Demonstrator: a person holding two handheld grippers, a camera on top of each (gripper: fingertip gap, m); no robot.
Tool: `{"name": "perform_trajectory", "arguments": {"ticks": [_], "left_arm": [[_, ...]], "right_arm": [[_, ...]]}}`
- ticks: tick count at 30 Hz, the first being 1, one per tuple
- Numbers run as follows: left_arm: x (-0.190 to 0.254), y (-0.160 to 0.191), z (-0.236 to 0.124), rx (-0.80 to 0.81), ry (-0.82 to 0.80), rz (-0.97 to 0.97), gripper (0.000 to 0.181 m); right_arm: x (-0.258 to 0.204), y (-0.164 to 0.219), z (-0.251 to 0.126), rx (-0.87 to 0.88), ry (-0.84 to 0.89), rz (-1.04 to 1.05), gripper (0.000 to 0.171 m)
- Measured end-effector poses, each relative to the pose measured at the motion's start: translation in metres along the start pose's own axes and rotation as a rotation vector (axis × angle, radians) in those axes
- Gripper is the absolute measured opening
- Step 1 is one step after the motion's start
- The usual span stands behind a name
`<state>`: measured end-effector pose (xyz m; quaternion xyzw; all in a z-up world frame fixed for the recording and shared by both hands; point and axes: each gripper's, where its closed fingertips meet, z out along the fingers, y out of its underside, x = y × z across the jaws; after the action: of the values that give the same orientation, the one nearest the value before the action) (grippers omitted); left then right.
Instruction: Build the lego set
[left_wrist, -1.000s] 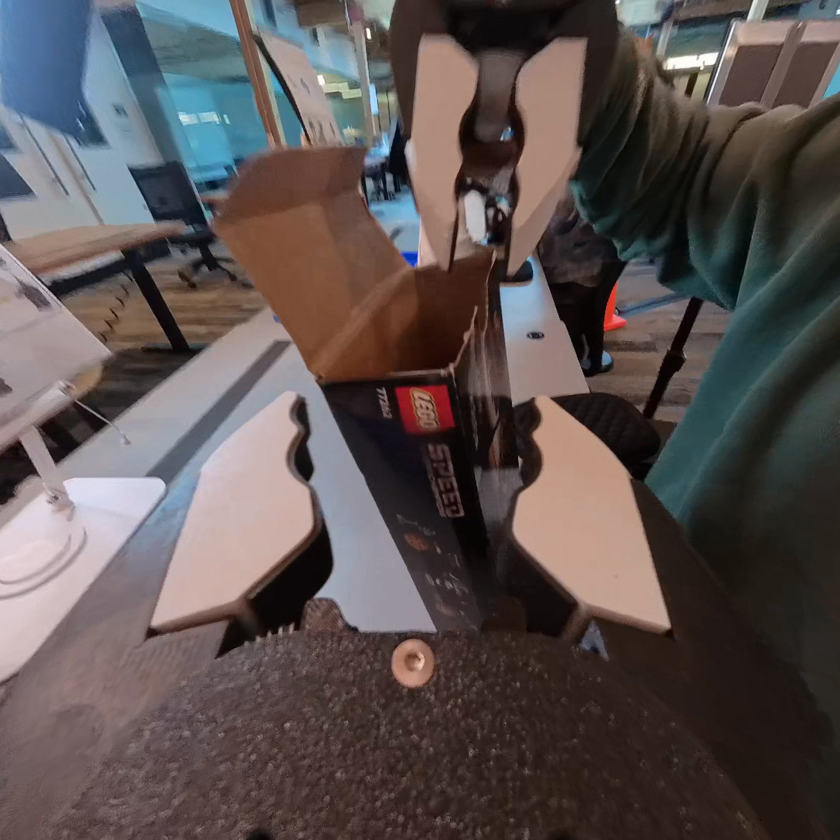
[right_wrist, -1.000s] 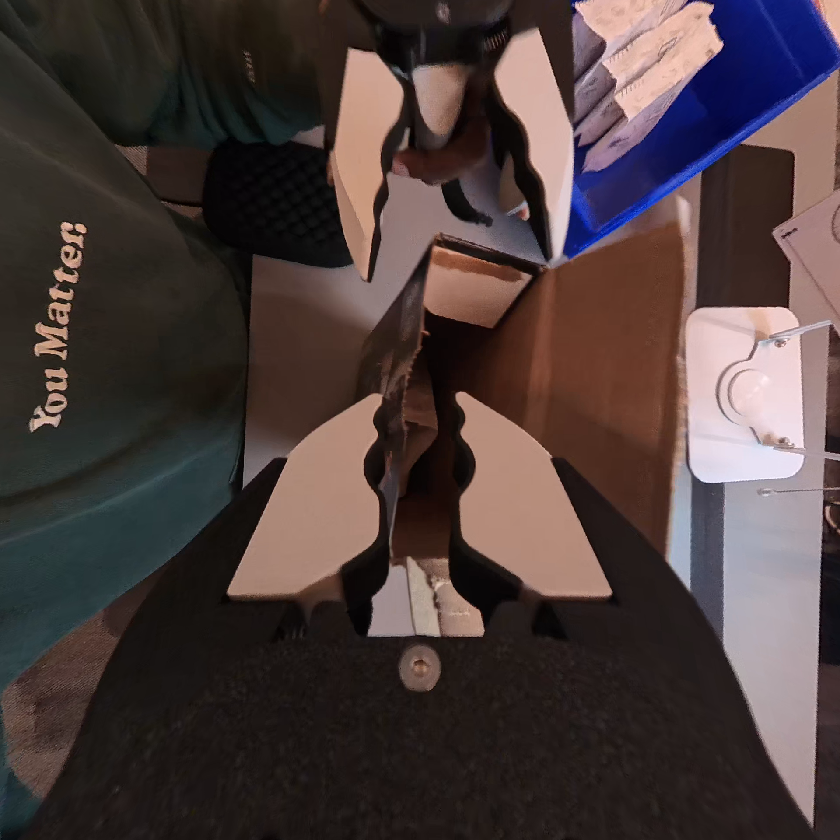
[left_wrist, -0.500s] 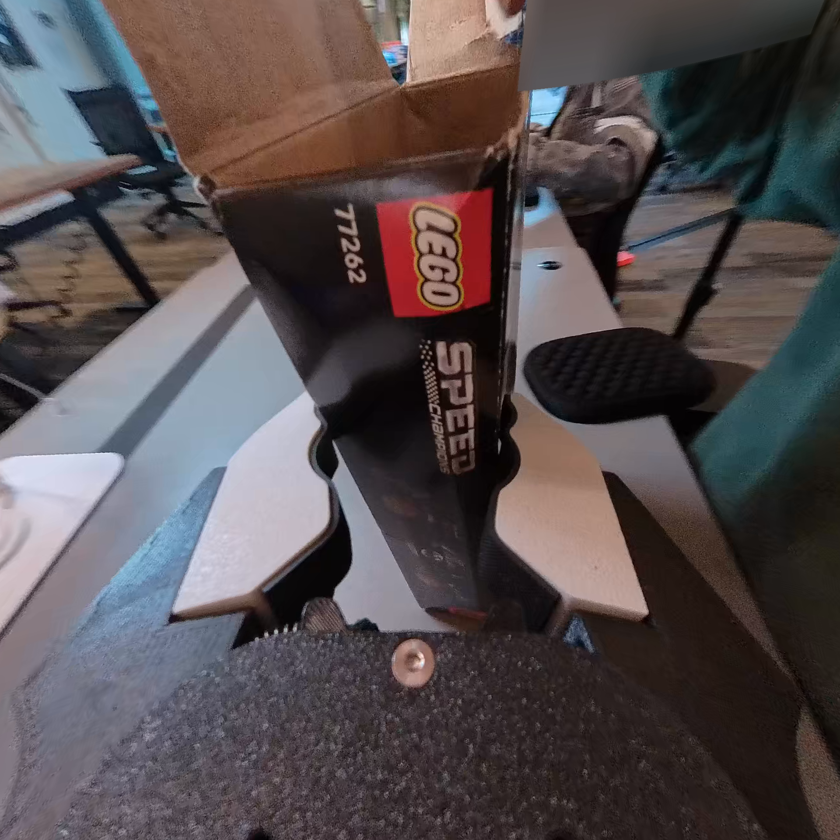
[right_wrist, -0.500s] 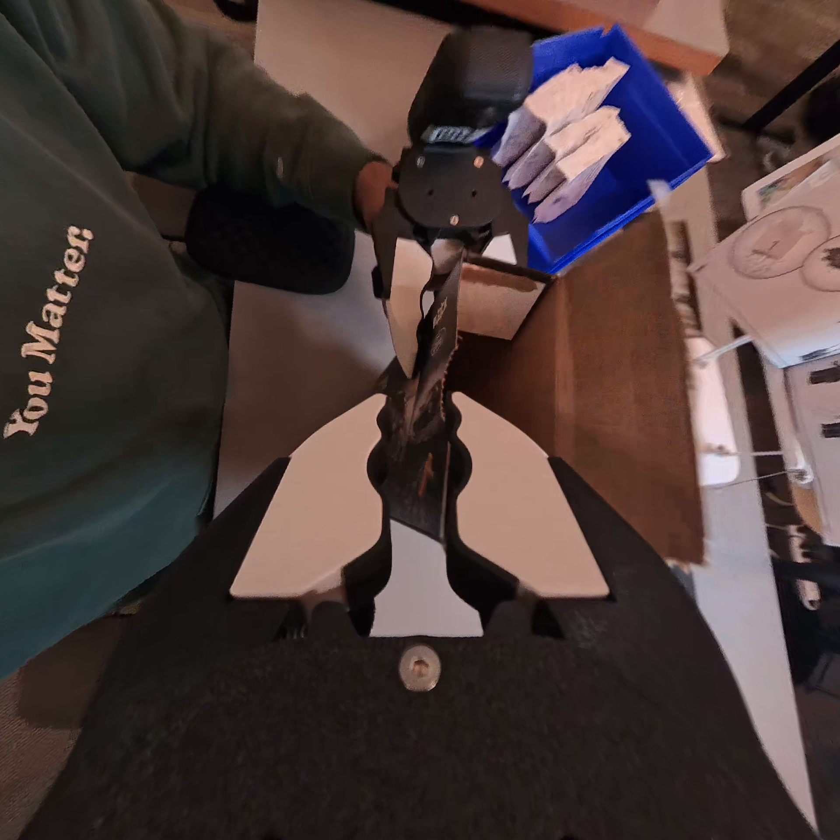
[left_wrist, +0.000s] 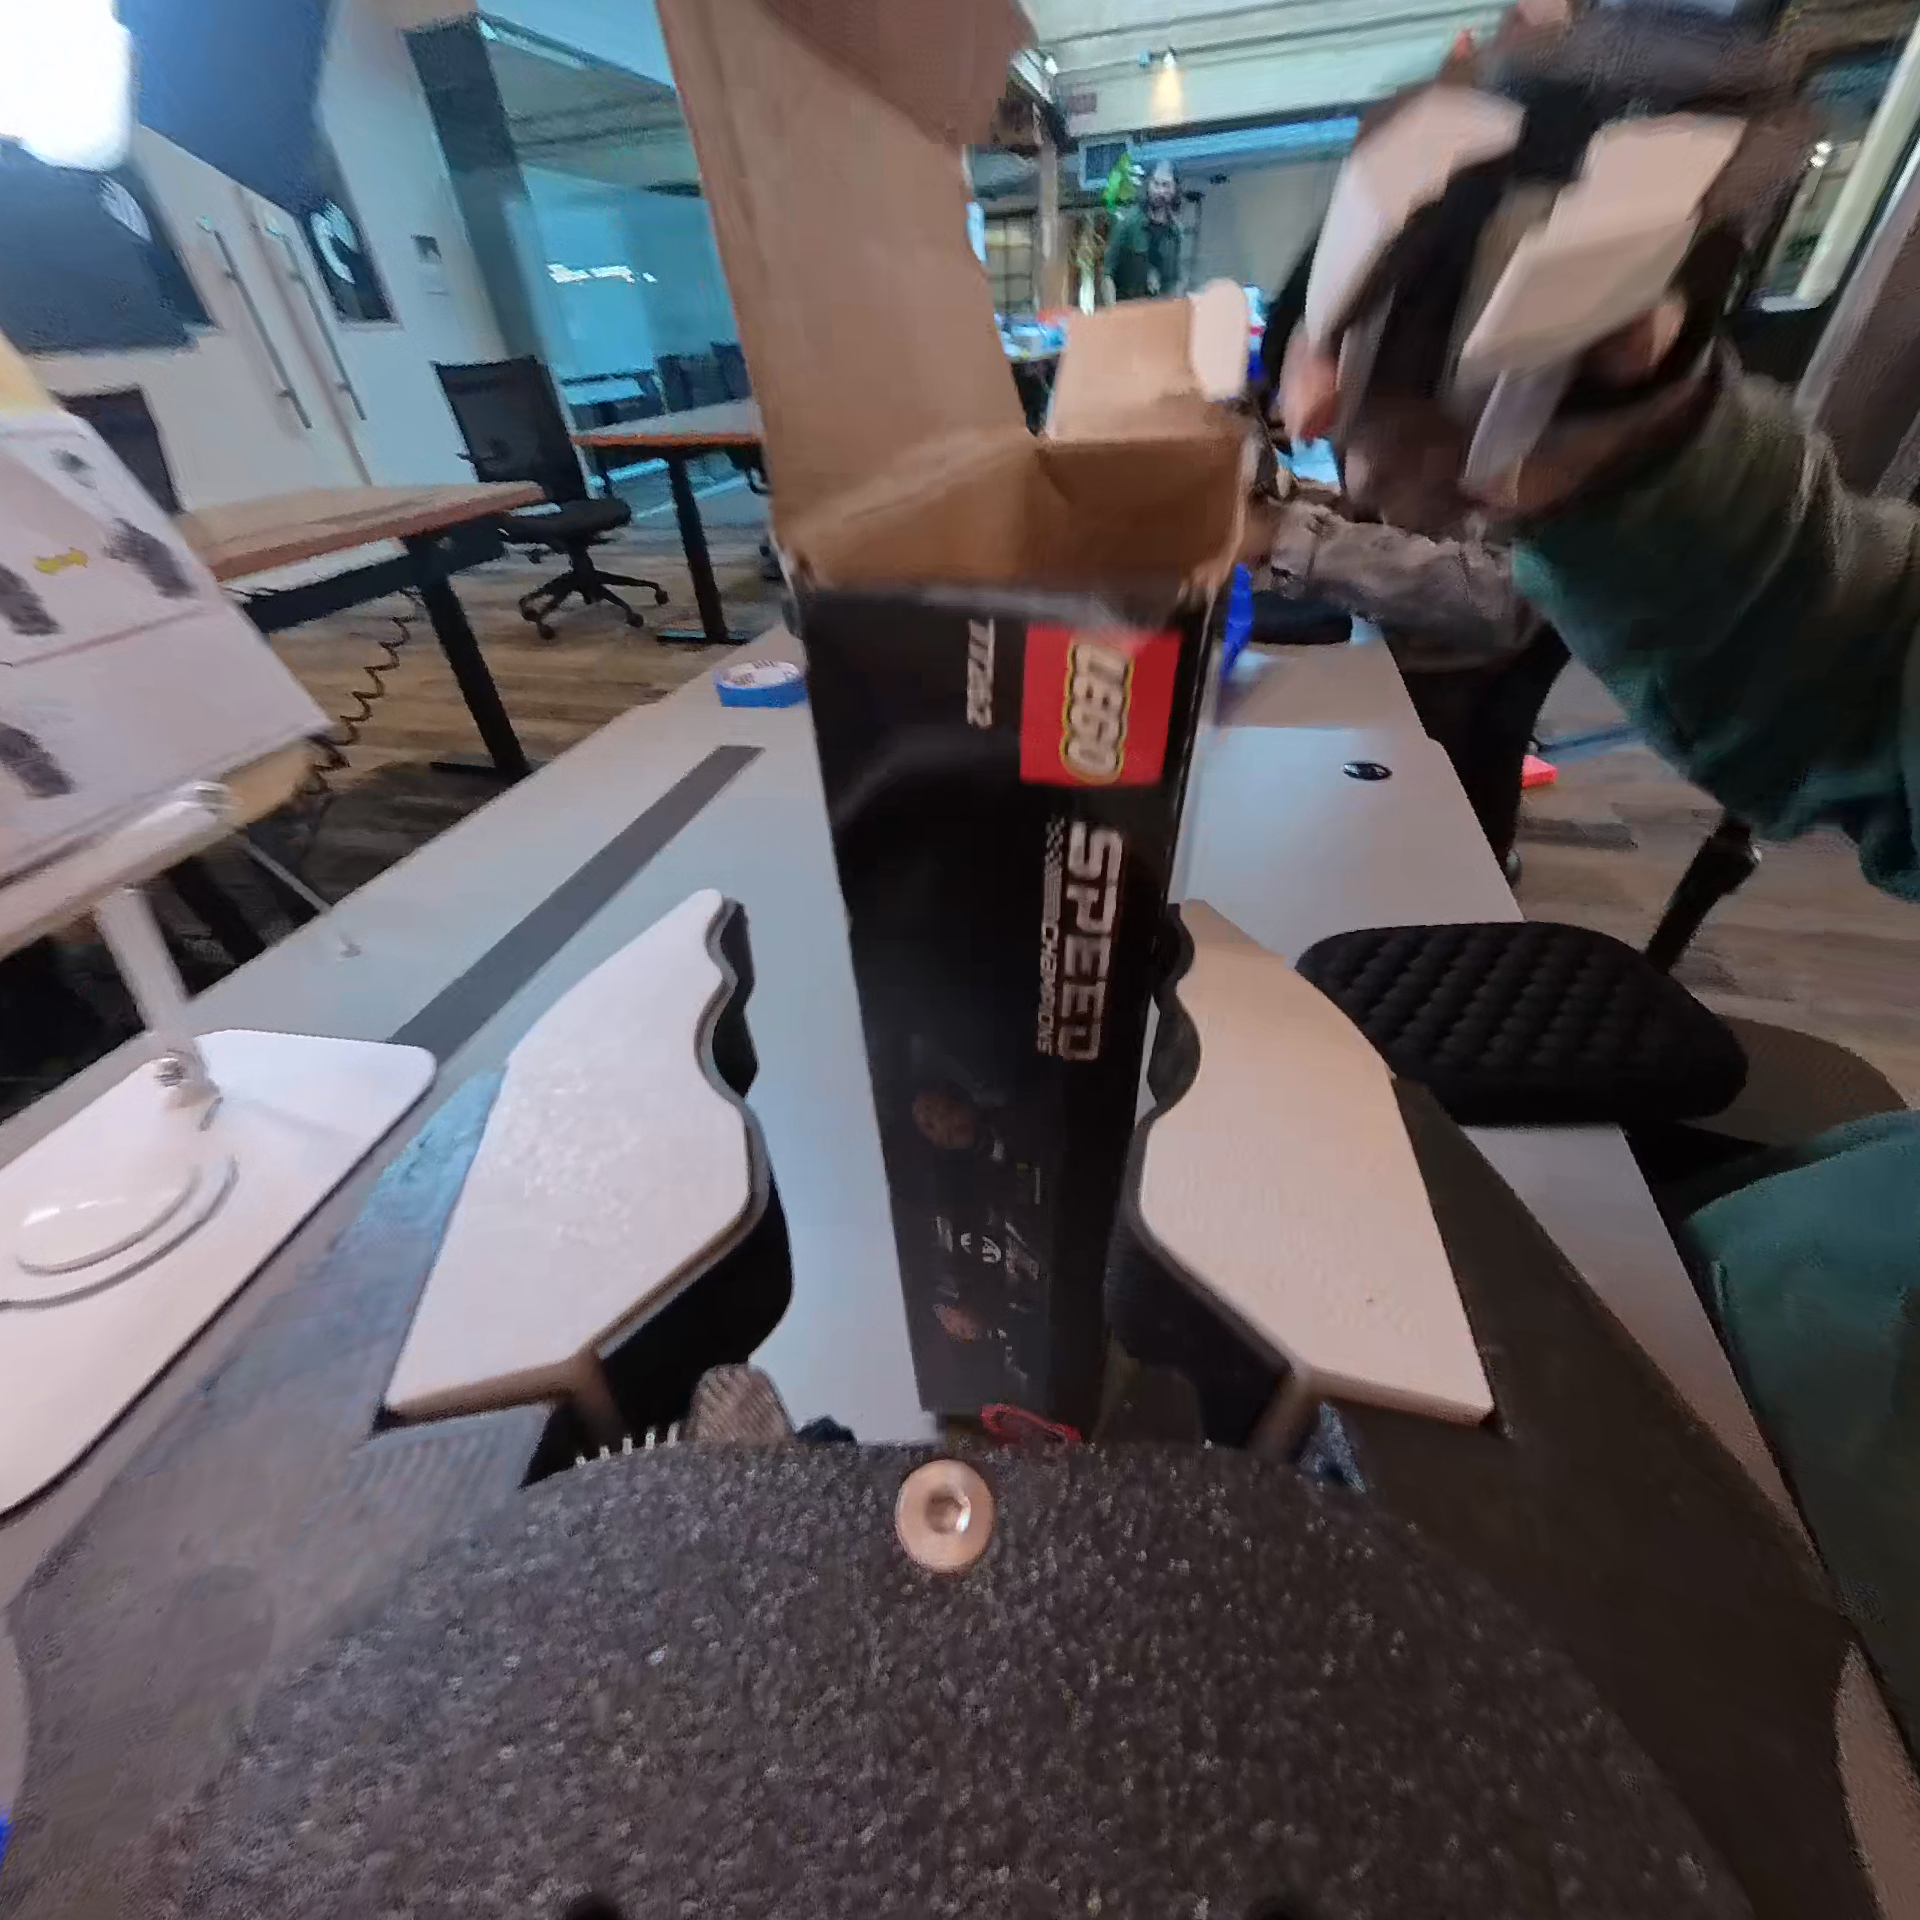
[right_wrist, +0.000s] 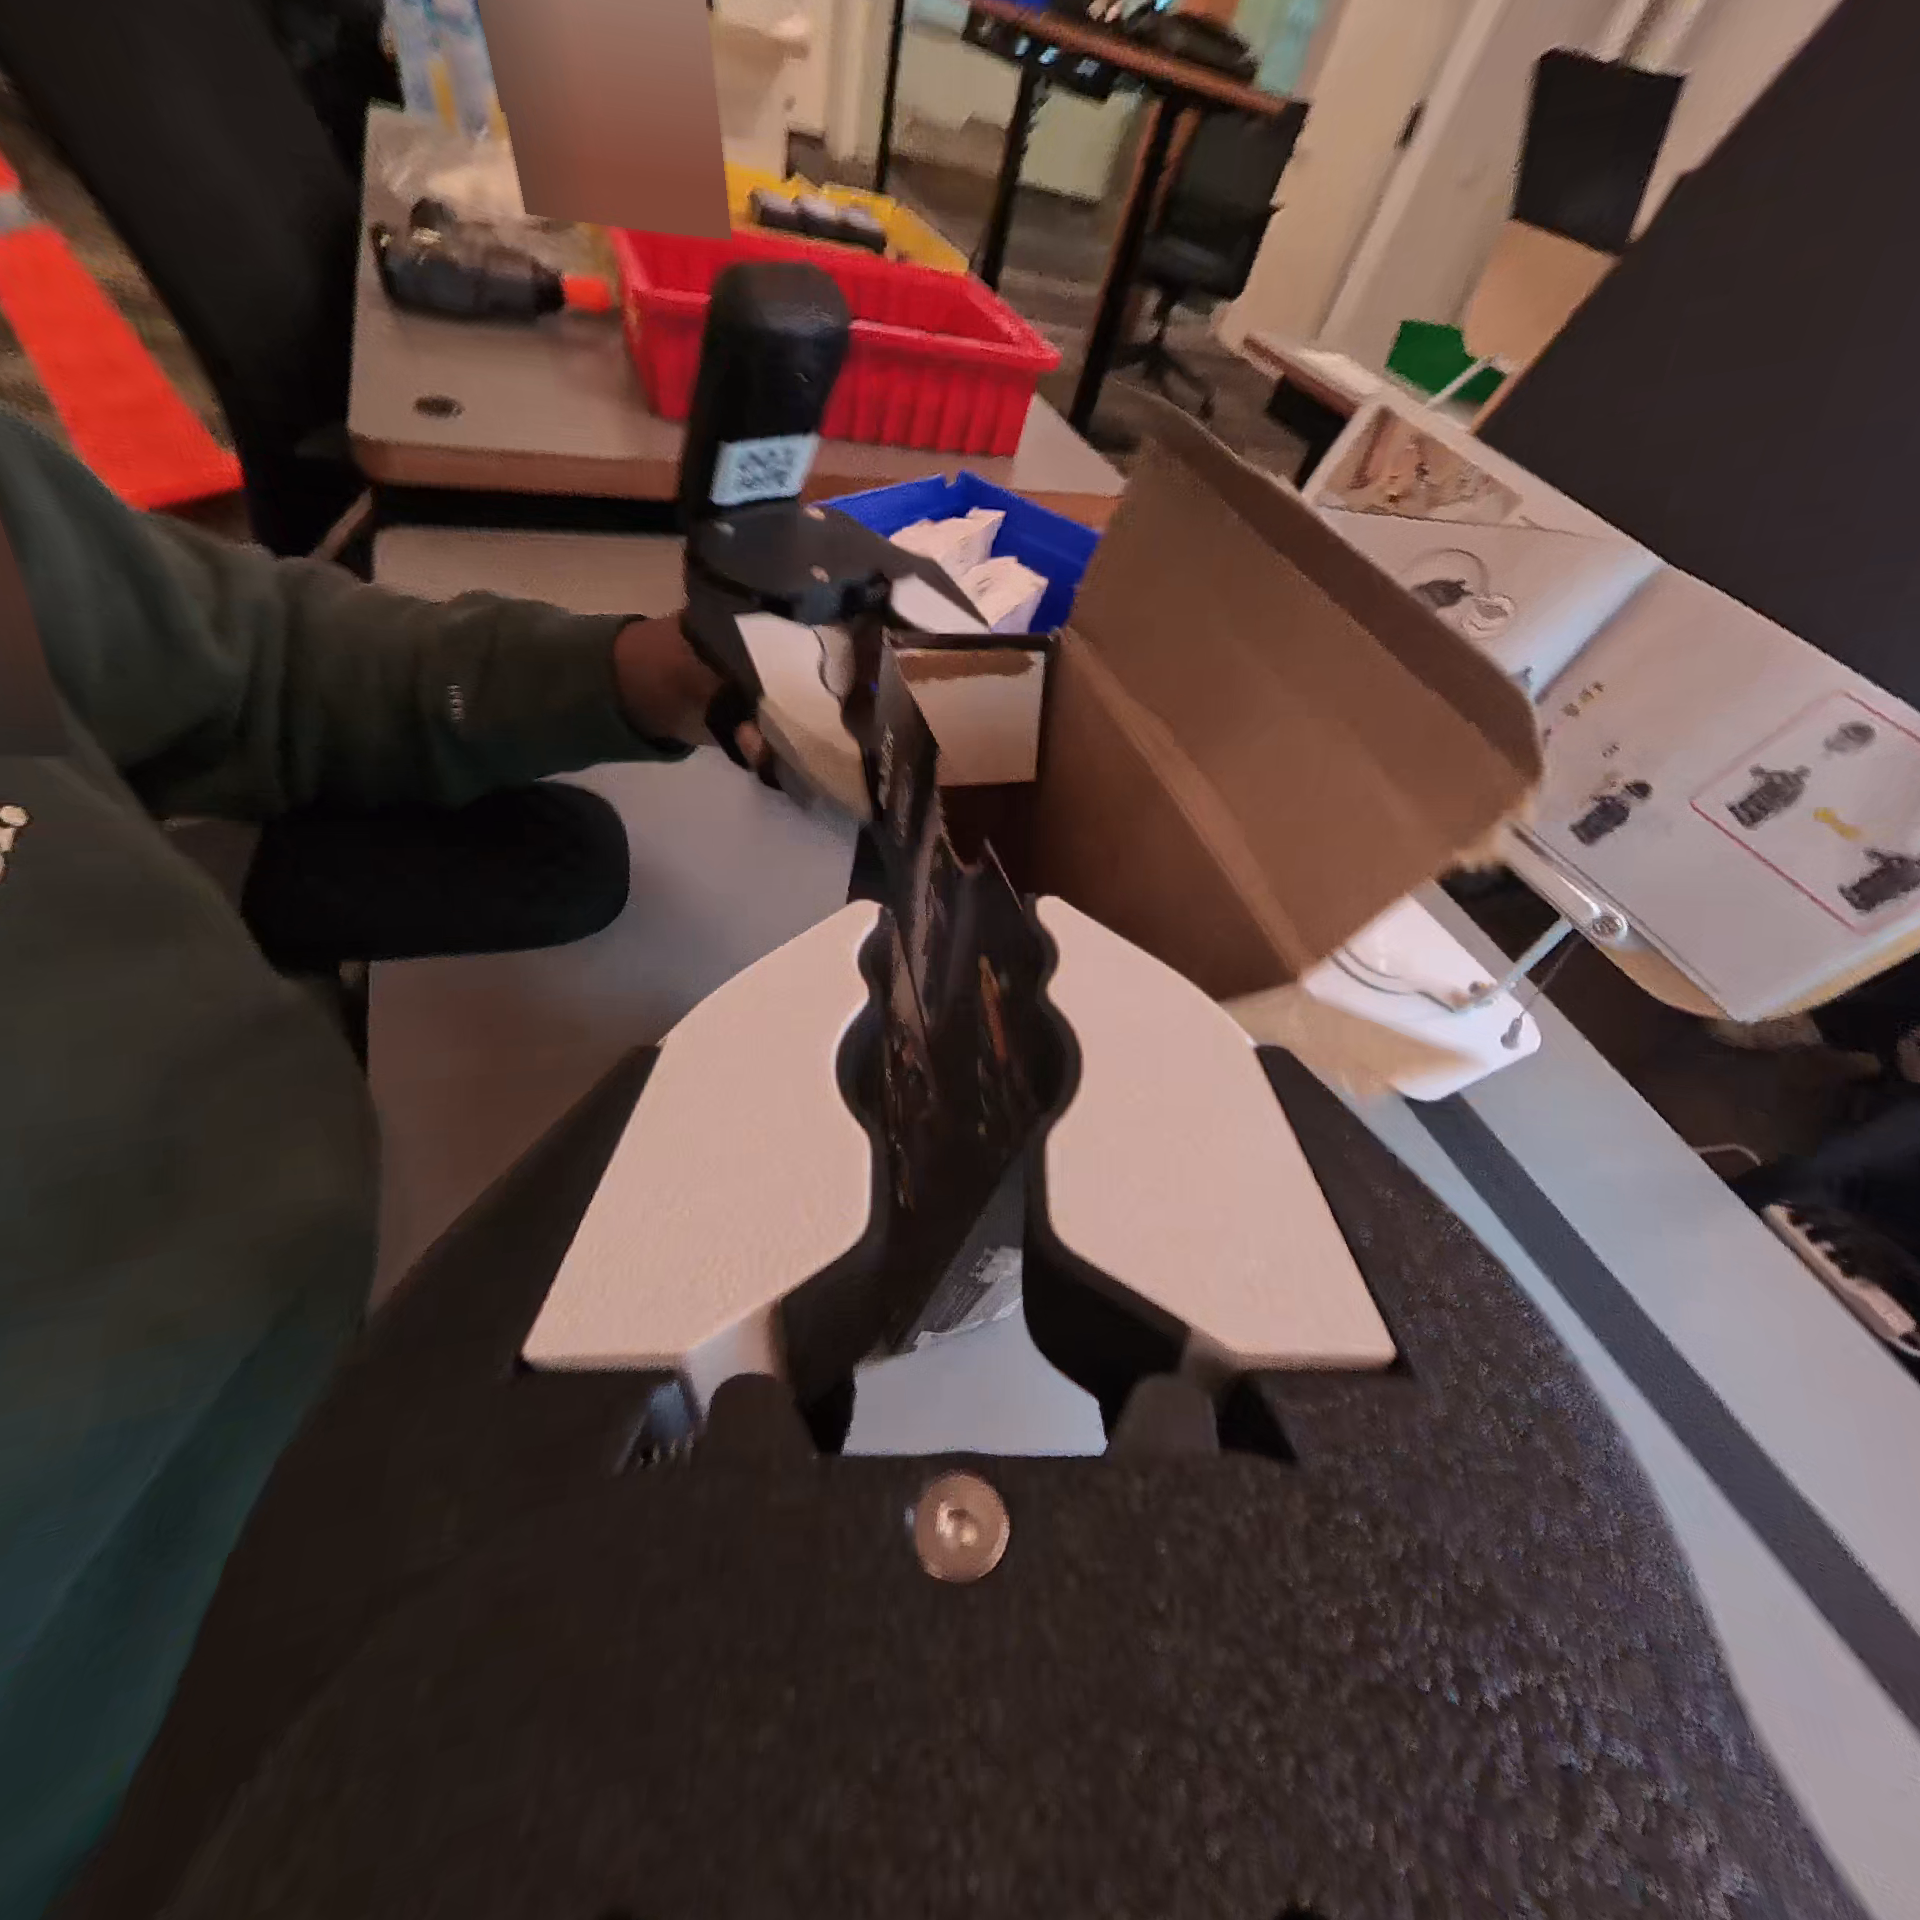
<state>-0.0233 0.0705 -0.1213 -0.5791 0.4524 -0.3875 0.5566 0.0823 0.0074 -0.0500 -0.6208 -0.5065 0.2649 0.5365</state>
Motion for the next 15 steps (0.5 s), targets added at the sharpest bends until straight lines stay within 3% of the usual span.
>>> {"name": "perform_trajectory", "arguments": {"ticks": [5,8,11,15], "left_arm": [[-0.052,-0.032,-0.078,-0.012,-0.240,0.057,0.061],[-0.092,-0.038,-0.135,-0.097,-0.355,0.028,0.059],[-0.135,-0.022,-0.185,-0.245,-0.461,0.018,0.044],[-0.178,0.041,-0.218,-0.657,-0.451,0.036,0.053]], "right_arm": [[-0.006,0.031,-0.008,0.101,0.091,0.065,0.023],[-0.013,0.048,-0.009,0.135,0.098,0.112,0.024],[-0.018,0.064,-0.005,0.147,0.107,0.149,0.025],[-0.022,0.080,0.001,0.154,0.092,0.194,0.027]]}}
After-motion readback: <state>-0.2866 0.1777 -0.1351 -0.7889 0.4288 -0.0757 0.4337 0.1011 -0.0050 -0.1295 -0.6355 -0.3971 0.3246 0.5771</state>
